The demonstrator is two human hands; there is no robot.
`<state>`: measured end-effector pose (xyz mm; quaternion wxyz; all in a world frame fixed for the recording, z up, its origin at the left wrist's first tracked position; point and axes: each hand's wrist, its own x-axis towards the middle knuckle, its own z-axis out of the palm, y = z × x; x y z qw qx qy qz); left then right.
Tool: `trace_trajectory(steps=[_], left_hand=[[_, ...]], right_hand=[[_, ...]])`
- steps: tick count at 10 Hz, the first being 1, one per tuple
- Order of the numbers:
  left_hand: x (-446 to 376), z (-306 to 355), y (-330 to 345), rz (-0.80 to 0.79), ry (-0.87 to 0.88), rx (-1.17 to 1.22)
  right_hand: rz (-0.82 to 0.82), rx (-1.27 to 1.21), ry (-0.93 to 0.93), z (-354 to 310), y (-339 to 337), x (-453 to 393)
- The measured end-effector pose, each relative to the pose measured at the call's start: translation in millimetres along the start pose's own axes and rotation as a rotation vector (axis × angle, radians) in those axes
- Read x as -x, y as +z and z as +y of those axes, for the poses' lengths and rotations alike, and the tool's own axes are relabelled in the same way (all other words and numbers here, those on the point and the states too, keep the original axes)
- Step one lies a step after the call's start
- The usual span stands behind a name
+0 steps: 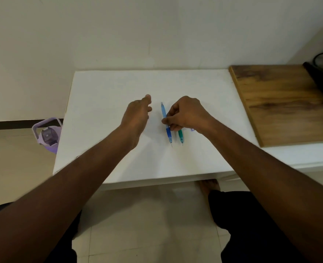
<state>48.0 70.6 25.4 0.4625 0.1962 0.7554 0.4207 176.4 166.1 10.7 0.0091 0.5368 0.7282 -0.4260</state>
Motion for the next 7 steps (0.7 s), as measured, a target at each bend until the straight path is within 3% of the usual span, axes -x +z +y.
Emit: trace_trajectory(steps=[2,3,6,7], left_hand=[[-2,-16,-14,0.064,0.412,-0.499],[-3,-20,-19,0.091,0.521,-0.612],[-10,-26,-33,0.074,0.55,-0.676],[-10,-30,-43,0.04,0.592,-0.746]], right_hand=[[0.08,0.269,-0.014,-5,14,-14],[0.127,0.367,-0.018,-6,20,-20],[0.137,0.44,-0.025,-1,18,-25],[0.221,0.401,-0.094,-9,4,-17]])
